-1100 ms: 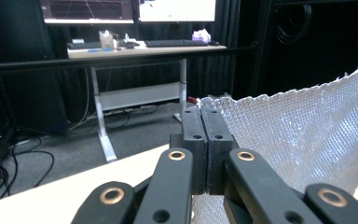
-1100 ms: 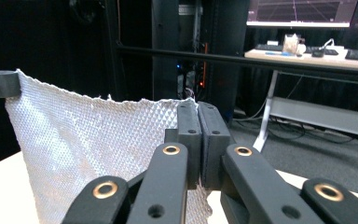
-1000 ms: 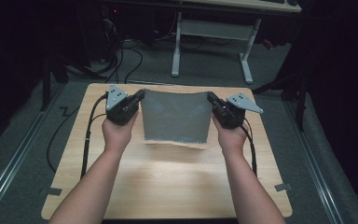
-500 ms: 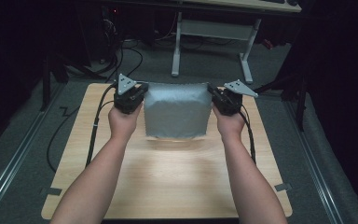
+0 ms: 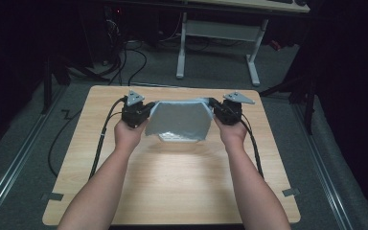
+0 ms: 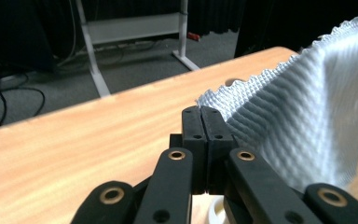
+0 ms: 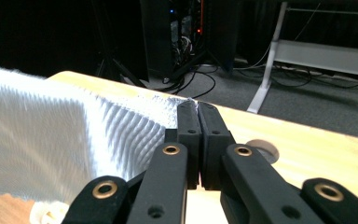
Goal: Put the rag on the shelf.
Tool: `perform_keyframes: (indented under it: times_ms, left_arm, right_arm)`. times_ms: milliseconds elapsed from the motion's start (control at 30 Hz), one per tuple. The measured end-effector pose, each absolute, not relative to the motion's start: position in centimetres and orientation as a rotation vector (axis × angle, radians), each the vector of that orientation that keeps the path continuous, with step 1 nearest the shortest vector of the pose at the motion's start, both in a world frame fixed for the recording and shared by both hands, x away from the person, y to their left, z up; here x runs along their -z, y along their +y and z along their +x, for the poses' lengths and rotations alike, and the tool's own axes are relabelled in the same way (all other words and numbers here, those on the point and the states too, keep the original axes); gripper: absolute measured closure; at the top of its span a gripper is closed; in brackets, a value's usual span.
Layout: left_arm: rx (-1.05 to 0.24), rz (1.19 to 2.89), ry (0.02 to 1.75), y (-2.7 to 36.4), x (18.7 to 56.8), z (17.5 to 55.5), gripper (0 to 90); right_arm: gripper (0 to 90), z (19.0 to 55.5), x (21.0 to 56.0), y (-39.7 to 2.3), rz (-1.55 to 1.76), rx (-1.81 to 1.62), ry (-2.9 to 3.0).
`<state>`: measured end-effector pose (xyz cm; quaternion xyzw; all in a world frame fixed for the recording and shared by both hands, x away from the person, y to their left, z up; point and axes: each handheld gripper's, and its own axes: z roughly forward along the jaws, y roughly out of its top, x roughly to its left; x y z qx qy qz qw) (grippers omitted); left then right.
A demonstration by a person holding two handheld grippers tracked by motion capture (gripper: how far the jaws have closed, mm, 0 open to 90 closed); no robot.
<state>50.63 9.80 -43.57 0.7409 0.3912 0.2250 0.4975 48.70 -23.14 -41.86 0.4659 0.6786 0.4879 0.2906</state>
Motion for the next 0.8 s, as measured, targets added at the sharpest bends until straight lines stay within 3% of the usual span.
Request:
perform_keyframes:
  times_ms: [800]
  left_arm:
    - [-0.403, 1.818, 0.995, 10.6, 48.7, 49.0, 89.0]
  right_arm:
    - [88.8, 47.1, 47.5, -23.2, 1.328, -1.271, 1.887]
